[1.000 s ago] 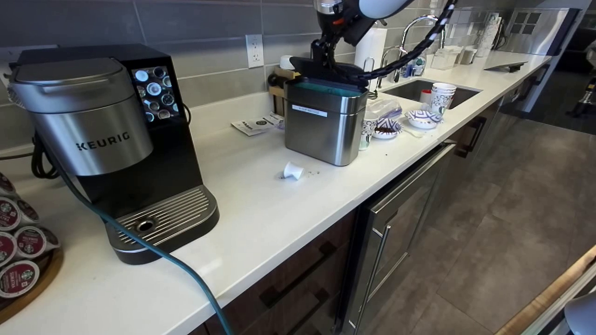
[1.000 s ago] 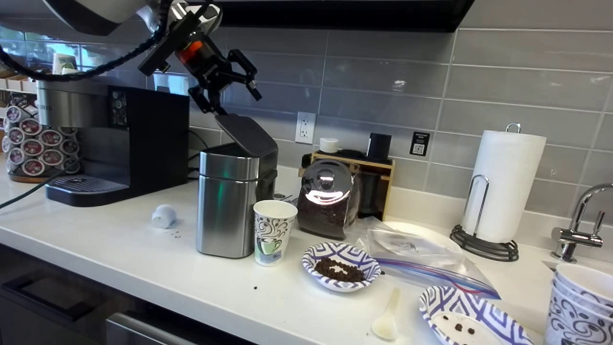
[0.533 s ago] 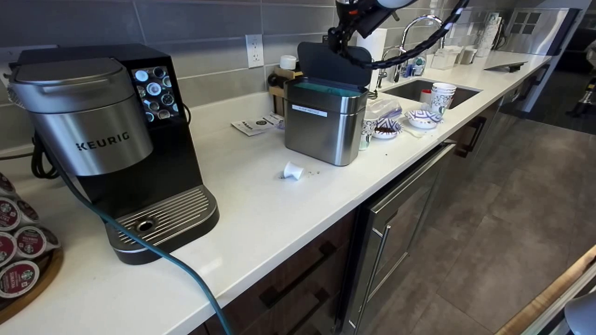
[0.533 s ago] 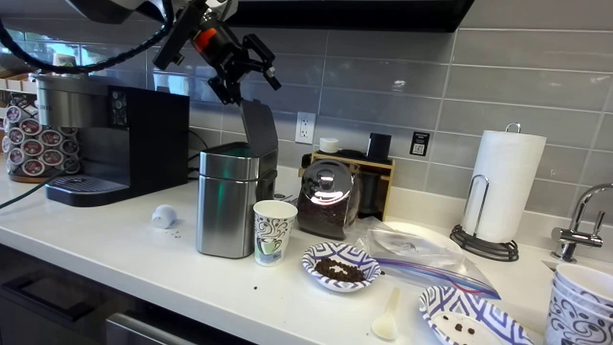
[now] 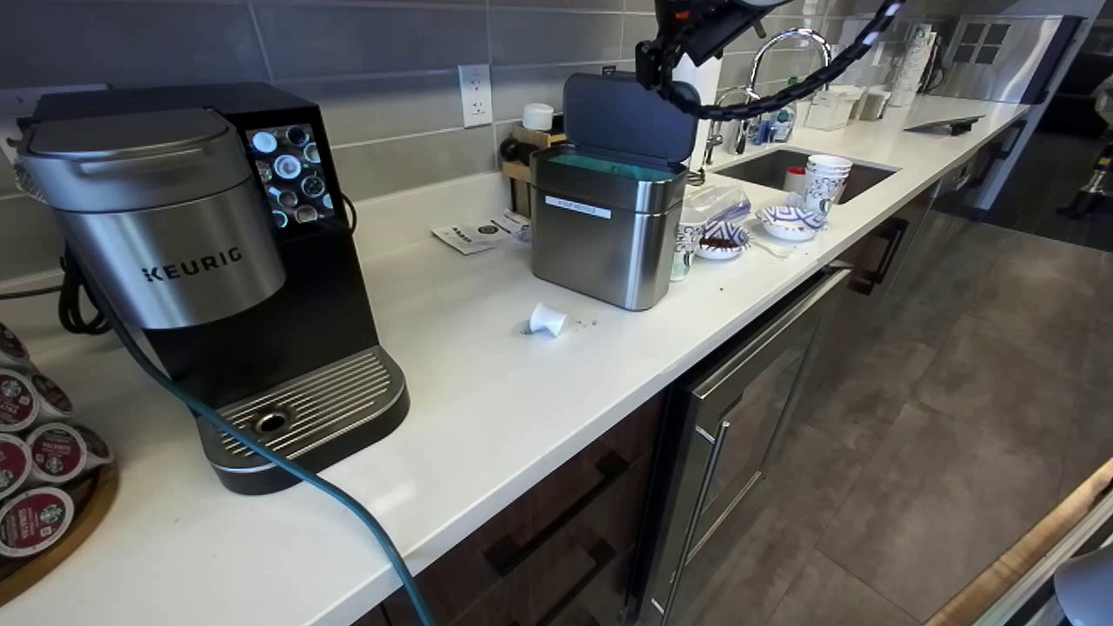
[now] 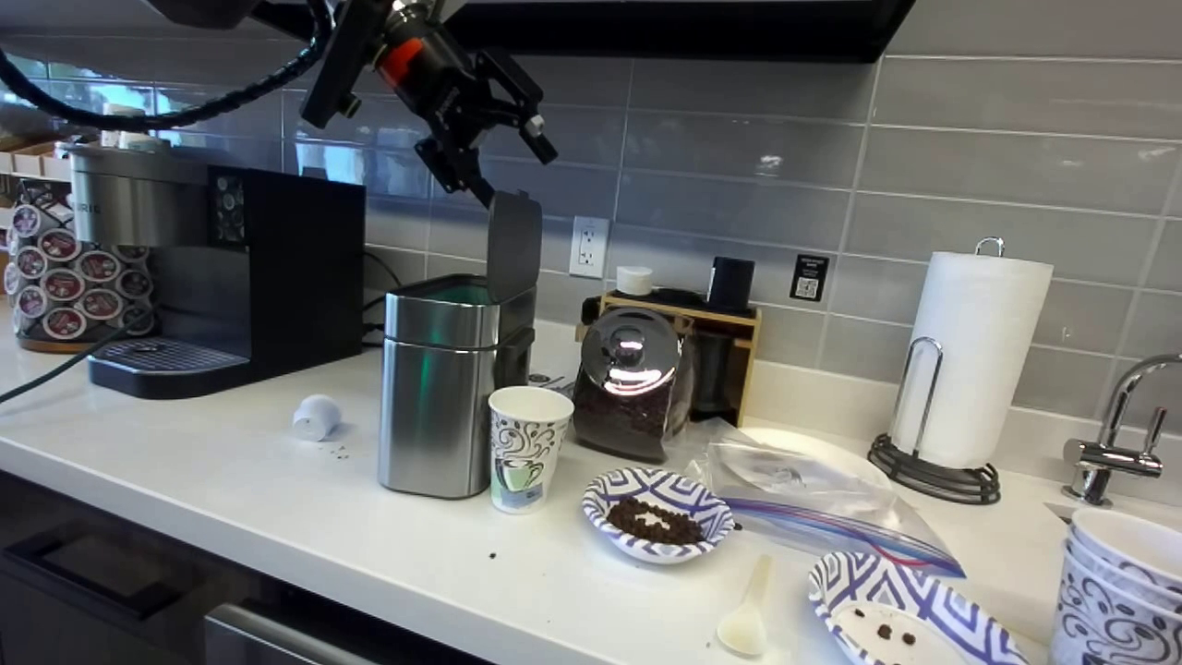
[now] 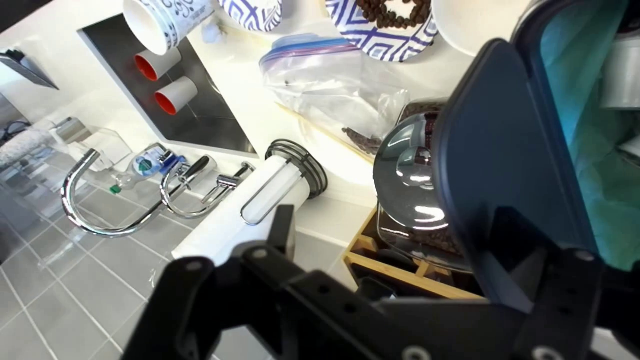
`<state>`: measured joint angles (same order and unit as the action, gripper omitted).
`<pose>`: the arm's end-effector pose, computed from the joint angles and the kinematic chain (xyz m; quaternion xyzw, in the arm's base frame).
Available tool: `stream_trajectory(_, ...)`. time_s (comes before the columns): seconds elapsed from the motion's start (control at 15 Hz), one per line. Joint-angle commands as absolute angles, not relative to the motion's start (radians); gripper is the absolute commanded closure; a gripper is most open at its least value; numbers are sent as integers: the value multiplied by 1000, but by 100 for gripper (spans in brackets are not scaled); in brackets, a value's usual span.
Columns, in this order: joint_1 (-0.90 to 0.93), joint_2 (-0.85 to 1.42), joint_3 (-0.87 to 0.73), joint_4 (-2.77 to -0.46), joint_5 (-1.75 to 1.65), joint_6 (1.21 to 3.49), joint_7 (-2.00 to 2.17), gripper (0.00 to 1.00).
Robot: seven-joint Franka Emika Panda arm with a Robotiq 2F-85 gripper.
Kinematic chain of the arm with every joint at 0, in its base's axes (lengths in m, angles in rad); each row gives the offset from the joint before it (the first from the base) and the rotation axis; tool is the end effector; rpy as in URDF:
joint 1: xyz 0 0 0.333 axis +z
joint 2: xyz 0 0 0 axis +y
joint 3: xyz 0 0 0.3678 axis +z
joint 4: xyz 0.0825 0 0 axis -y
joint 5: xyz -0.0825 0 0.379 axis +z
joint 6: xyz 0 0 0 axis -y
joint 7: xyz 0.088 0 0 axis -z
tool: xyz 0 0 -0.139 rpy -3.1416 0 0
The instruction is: Open the silver bin and throw the coffee pod from the counter inside the bin then close it.
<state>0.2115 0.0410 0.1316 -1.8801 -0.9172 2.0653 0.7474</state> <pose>0.5866 0.1403 0.5492 0.9136 -0.0023 0.2639 0.3094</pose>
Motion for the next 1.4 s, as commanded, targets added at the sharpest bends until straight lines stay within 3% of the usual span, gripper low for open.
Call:
stream_trajectory(0.0,192,-17,138,-1959,-945,2068,801,0)
stream_trajectory(0.47,187,-118,159,-2008,-883,2109,852,0)
stream_trajectory(1.33,242,-243,254,-2192,-145,2338,720,0)
